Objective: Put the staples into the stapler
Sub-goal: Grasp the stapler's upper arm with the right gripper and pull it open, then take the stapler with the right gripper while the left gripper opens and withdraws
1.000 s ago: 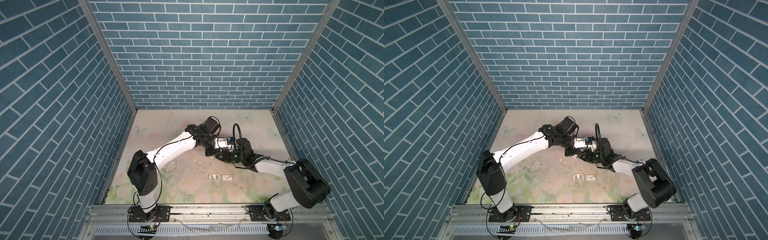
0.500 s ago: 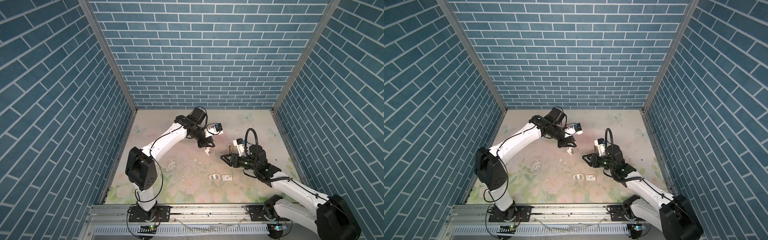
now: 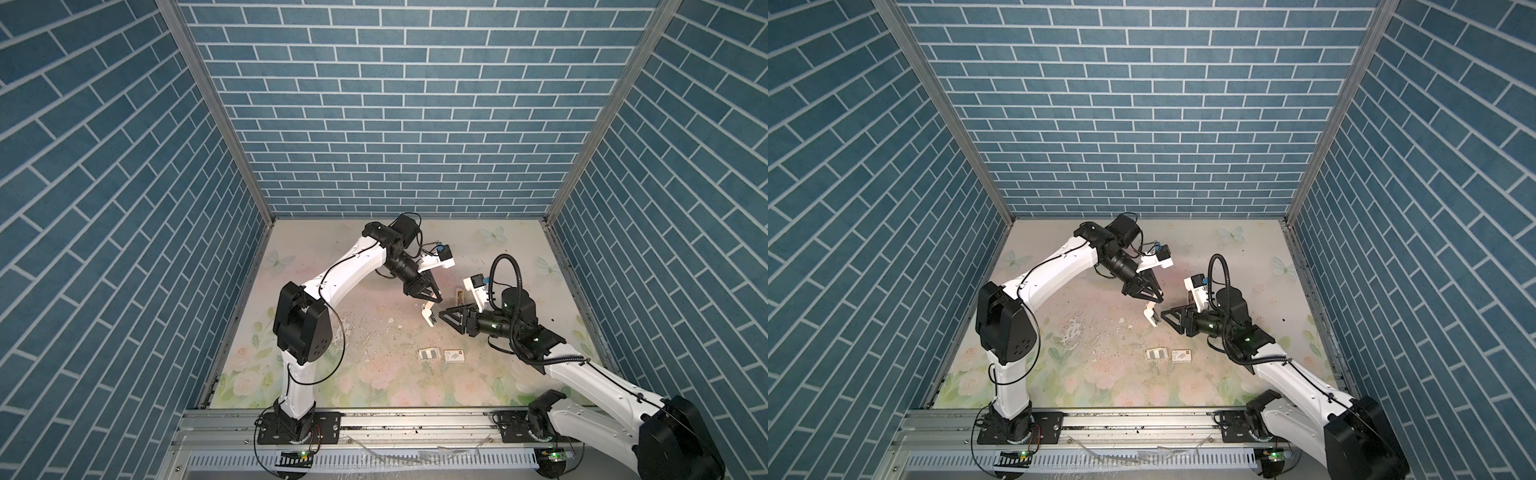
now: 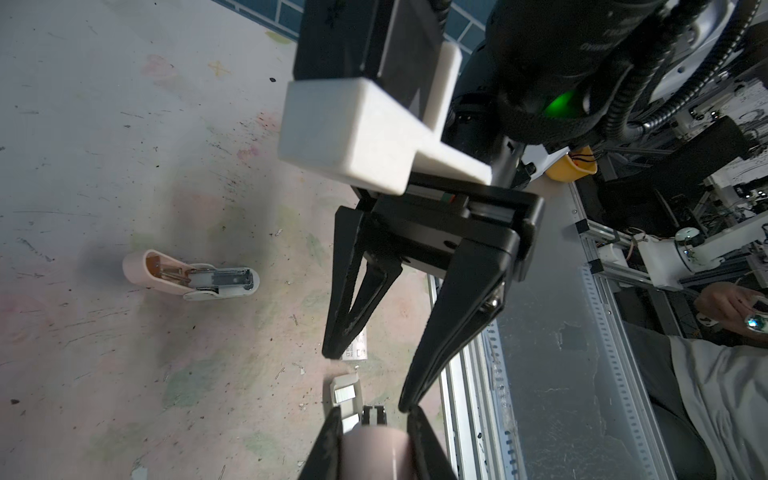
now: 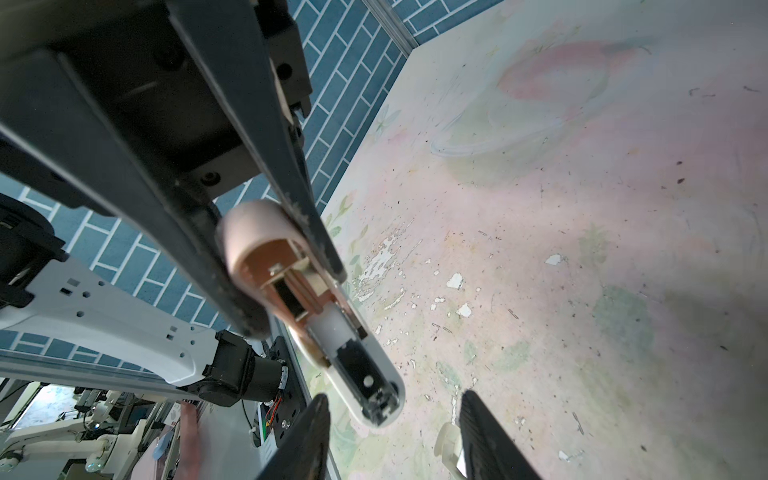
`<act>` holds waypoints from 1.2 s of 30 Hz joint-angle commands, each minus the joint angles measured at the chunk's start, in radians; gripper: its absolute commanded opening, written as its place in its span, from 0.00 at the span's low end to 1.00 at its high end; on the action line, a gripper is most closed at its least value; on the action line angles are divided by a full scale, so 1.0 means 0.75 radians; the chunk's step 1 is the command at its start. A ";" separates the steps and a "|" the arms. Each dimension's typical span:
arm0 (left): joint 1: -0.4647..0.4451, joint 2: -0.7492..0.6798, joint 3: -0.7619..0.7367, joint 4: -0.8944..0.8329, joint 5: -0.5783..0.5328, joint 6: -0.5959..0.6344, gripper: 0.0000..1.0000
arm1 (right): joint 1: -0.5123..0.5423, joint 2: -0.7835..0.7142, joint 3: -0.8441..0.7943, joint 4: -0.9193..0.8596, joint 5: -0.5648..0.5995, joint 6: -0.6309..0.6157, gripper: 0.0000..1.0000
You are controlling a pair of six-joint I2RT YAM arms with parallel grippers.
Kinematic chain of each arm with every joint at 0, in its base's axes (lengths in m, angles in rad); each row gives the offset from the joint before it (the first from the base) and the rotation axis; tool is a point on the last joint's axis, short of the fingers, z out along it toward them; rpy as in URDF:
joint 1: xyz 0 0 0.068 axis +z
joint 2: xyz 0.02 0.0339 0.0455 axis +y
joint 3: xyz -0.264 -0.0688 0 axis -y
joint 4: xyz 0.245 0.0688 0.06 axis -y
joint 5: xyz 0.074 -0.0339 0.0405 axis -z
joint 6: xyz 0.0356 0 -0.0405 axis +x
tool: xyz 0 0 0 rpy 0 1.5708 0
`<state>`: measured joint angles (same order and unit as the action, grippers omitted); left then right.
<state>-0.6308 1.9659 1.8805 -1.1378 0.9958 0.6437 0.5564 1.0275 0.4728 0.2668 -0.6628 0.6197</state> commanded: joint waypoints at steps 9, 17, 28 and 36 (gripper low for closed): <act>-0.002 0.060 0.092 -0.064 0.106 -0.016 0.09 | 0.005 0.074 0.047 0.169 -0.138 0.011 0.51; -0.002 0.078 0.117 -0.114 0.139 0.001 0.09 | 0.003 -0.081 0.014 0.025 -0.142 -0.015 0.50; -0.020 0.096 0.166 -0.142 0.210 -0.013 0.10 | 0.003 0.008 0.065 0.098 -0.234 0.012 0.50; -0.034 0.139 0.227 -0.174 0.231 -0.018 0.10 | 0.005 0.114 0.076 0.235 -0.290 0.069 0.48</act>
<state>-0.6483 2.0541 2.0190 -1.2312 1.1290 0.6350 0.5564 1.0981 0.4969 0.3733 -0.8452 0.6456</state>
